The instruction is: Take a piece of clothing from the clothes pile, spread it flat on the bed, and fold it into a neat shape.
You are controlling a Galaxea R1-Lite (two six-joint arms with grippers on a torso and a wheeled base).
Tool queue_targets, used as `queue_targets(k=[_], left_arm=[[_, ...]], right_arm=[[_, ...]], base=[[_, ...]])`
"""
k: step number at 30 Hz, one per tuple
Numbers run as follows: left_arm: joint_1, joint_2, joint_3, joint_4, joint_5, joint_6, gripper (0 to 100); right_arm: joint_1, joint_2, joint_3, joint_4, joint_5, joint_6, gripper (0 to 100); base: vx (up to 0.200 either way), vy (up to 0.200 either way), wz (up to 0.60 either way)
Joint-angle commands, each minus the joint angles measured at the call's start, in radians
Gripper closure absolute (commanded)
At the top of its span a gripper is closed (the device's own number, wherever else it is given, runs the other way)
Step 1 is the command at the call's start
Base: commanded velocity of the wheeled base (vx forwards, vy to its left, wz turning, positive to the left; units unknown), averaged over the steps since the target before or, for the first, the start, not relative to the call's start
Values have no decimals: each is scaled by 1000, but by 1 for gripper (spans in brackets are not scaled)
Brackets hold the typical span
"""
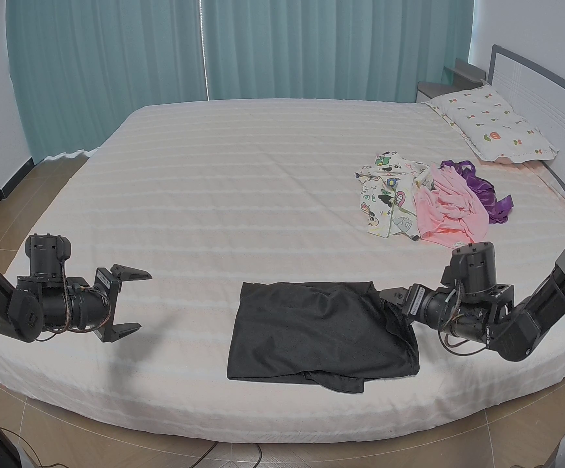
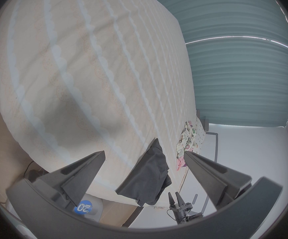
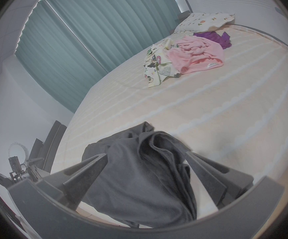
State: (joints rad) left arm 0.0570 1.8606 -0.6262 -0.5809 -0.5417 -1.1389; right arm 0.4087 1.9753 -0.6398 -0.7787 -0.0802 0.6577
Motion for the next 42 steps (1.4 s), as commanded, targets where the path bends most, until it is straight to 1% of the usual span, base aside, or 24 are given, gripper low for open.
queue_targets(k=[1, 3, 7, 8, 9, 10, 12, 14, 19, 21, 23, 26, 28, 31, 34, 38, 39, 42], left_arm=[[0, 8, -1, -1, 0, -1, 0], [0, 8, -1, -1, 0, -1, 0], [0, 8, -1, -1, 0, 1, 0], [0, 8, -1, -1, 0, 1, 0], [0, 8, -1, -1, 0, 1, 0], [0, 8, -1, -1, 0, 1, 0], [0, 8, -3, -2, 0, -1, 0], [0, 9, -3, -1, 0, 1, 0], [-2, 9, -1, -1, 0, 1, 0], [-2, 9, -1, -1, 0, -1, 0], [-2, 9, -1, -1, 0, -1, 0], [-2, 14, -1, -1, 0, 1, 0], [-3, 15, -1, -1, 0, 1, 0], [-3, 17, -1, -1, -1, -1, 0], [-3, 17, -1, -1, -1, -1, 0], [-3, 22, -3, -1, 0, 1, 0], [-5, 22, -3, -1, 0, -1, 0], [-5, 23, -1, -1, -1, -1, 0]], right_arm=[[30, 96, -161, 82, -29, -4, 0], [32, 132, -195, 90, -41, -7, 0], [32, 163, -224, 99, -43, -16, 0], [28, 198, -248, 115, -44, -33, 0], [24, 215, -259, 125, -58, -50, 100], [24, 218, -261, 125, -62, -55, 100], [18, 237, -274, 116, -102, -70, 100], [9, 235, -290, 116, -121, -69, 100], [-33, 215, -310, 116, -118, -58, 100], [-67, 218, -316, 116, -112, -56, 100], [-97, 224, -319, 115, -104, -53, 100], [-131, 240, -320, 113, -69, -7, 100], [-142, 244, -320, 113, -21, 53, 100], [-154, 249, -319, 113, 34, 103, 100], [-176, 264, -330, 101, 48, 114, 100], [-192, 287, -320, 75, 50, 114, 100], [-196, 293, -320, 70, 50, 114, 0], [-206, 304, -313, 65, 51, 112, 0]], base=[[0, 0, 0], [0, 0, 0], [0, 0, 0], [0, 0, 0], [0, 0, 0], [0, 0, 0], [0, 0, 0], [0, 0, 0], [0, 0, 0], [0, 0, 0], [0, 0, 0], [0, 0, 0], [0, 0, 0], [0, 0, 0], [0, 0, 0], [0, 0, 0], [0, 0, 0], [0, 0, 0]])
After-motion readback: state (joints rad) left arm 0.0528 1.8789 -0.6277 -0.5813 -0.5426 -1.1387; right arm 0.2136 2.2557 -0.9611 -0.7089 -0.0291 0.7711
